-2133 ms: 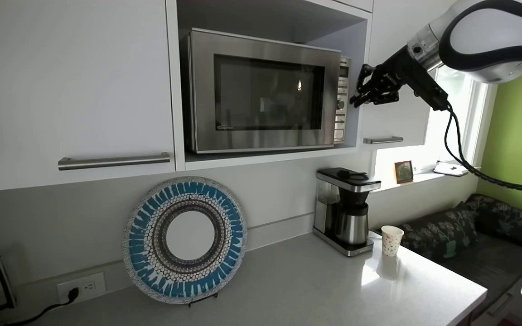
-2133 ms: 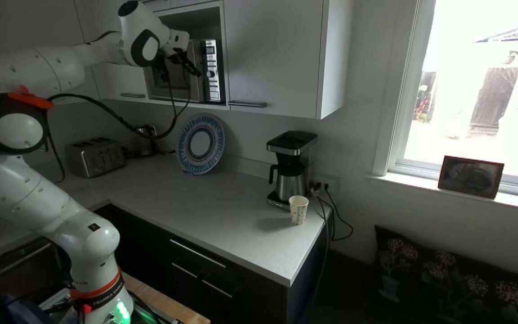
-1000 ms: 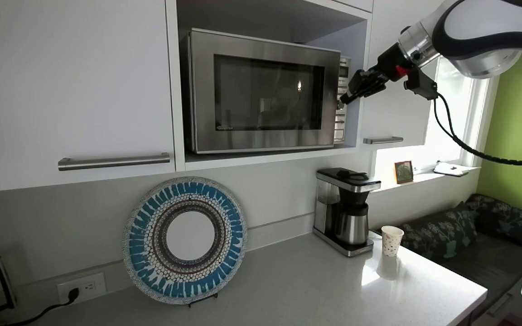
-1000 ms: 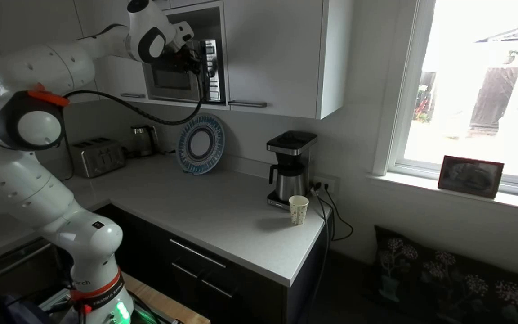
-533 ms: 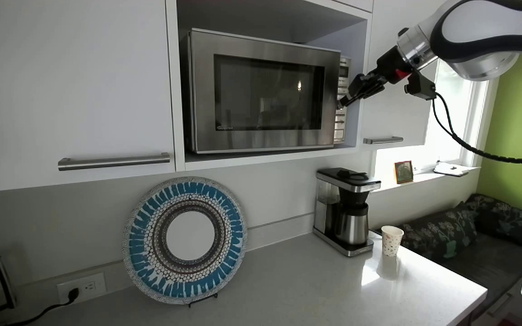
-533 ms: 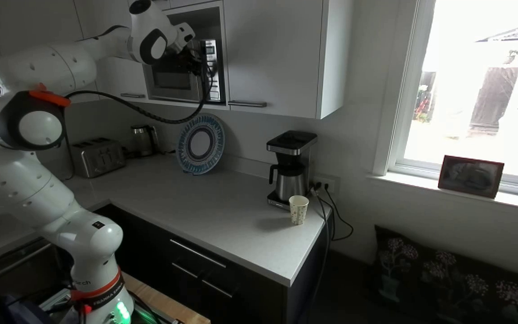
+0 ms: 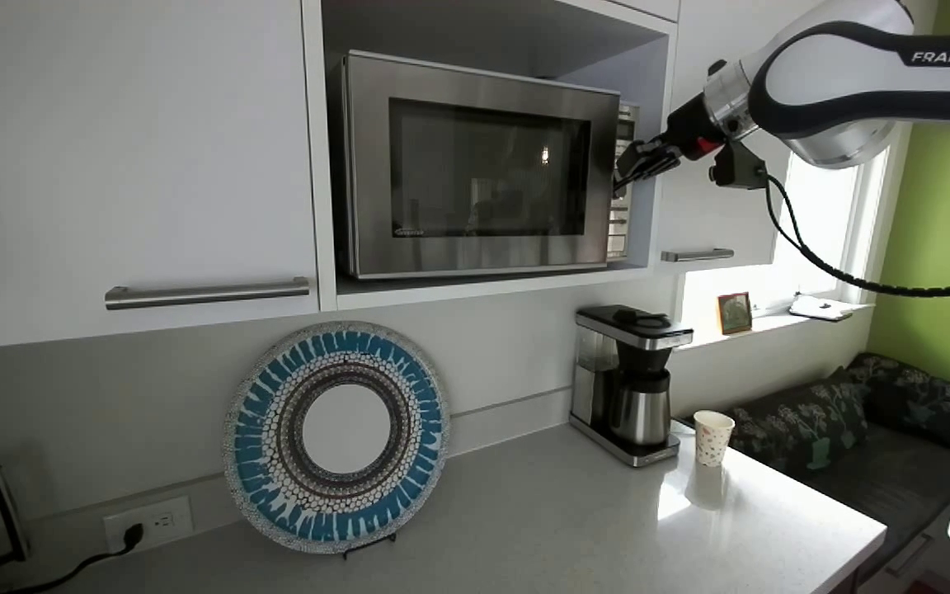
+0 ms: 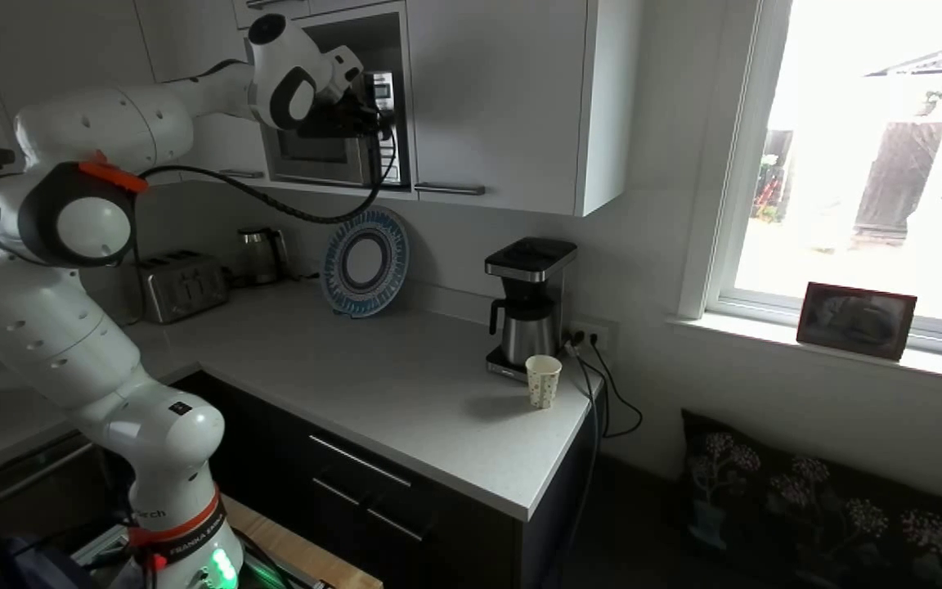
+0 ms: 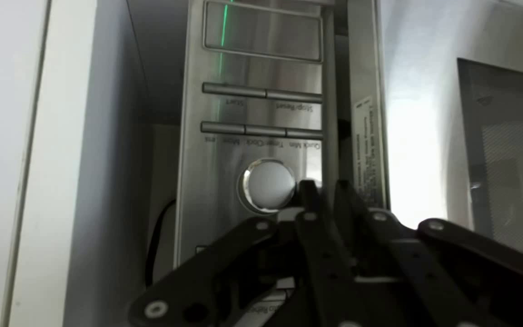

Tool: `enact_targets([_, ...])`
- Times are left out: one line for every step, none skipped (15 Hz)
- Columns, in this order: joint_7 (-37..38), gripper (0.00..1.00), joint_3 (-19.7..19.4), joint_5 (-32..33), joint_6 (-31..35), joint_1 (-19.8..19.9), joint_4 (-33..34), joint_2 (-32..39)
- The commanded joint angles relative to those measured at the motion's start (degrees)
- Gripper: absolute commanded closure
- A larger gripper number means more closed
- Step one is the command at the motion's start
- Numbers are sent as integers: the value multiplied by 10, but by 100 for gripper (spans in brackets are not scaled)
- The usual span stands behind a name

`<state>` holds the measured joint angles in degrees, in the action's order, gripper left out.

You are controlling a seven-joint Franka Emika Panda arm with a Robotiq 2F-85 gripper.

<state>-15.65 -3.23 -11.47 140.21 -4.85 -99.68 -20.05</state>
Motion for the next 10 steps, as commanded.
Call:
enact_targets([-25,57,-12,-33,29,-23,-7,11])
enact_targets([-27,57,-14,-40,22,-25,-5,9])
enact_targets([-28,57,-16,-49,12,-28,-3,9])
enact_targets([-29,57,-18,-59,3,-31,-1,6])
enact_targets([-32,57,-22,-71,-8,-35,3,4])
enact_targets([-32,57,-25,-79,-23,-38,6,0])
enact_targets([-32,57,-28,-89,-39,-41,12,-4])
enact_targets([-30,57,-30,-94,-60,-41,18,-9])
enact_targets([-25,57,-29,-95,-77,-39,23,-12])
enact_targets([-24,57,-30,-99,-101,-40,30,-17])
